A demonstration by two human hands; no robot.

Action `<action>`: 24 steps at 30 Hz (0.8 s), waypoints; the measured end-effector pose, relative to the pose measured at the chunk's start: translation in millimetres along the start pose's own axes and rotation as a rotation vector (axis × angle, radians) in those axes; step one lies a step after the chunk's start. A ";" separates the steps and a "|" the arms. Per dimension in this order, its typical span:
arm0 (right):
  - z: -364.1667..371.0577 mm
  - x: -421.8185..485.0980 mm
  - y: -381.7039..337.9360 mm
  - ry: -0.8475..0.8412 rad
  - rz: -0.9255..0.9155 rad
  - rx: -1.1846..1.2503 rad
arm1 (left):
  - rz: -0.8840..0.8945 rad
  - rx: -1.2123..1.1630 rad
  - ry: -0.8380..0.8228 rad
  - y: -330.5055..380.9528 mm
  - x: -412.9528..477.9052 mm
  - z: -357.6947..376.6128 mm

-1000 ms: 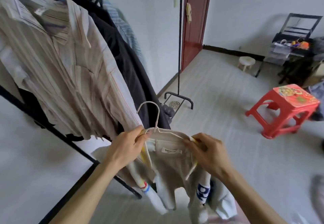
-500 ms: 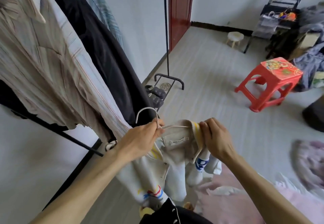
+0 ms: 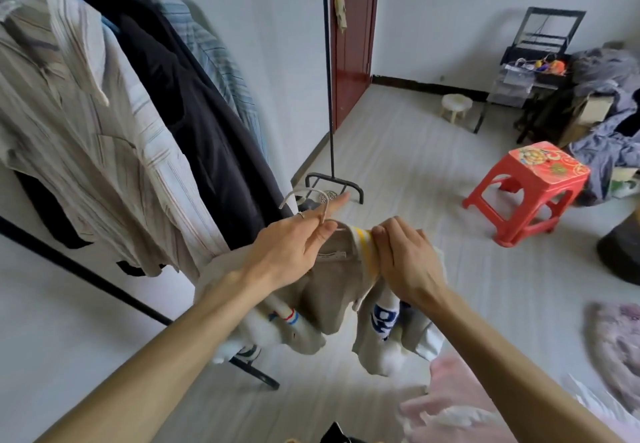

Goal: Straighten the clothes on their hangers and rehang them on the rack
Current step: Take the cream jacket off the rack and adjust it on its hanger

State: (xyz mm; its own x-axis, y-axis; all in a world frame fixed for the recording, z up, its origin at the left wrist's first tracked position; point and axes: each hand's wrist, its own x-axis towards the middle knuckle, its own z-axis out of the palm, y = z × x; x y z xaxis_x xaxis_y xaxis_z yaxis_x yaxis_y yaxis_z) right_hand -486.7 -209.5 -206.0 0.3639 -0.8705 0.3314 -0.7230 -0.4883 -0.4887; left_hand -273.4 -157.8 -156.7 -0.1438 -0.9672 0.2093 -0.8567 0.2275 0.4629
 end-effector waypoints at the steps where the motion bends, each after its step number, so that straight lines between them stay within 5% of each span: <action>1: 1.9 1.1 -1.9 -0.008 -0.006 0.007 | 0.004 0.029 -0.012 1.5 3.3 -1.7; 6: 12.2 -8.1 10.0 -0.008 -0.002 0.017 | 0.063 0.140 -0.108 -0.7 8.7 1.2; 19: -16.6 7.7 18.5 0.018 0.169 0.151 | -0.038 -0.243 -0.220 6.6 48.3 10.3; 24: -30.5 16.0 31.6 -0.034 0.217 0.210 | -0.045 -0.224 -0.124 -5.1 40.3 14.7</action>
State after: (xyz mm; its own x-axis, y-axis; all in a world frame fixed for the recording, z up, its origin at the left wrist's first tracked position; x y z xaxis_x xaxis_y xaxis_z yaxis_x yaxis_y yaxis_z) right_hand -521.6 -237.0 -191.5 0.2362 -0.9558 0.1750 -0.6504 -0.2893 -0.7024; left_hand -282.1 -199.6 -163.3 -0.1799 -0.9802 0.0834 -0.7341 0.1902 0.6518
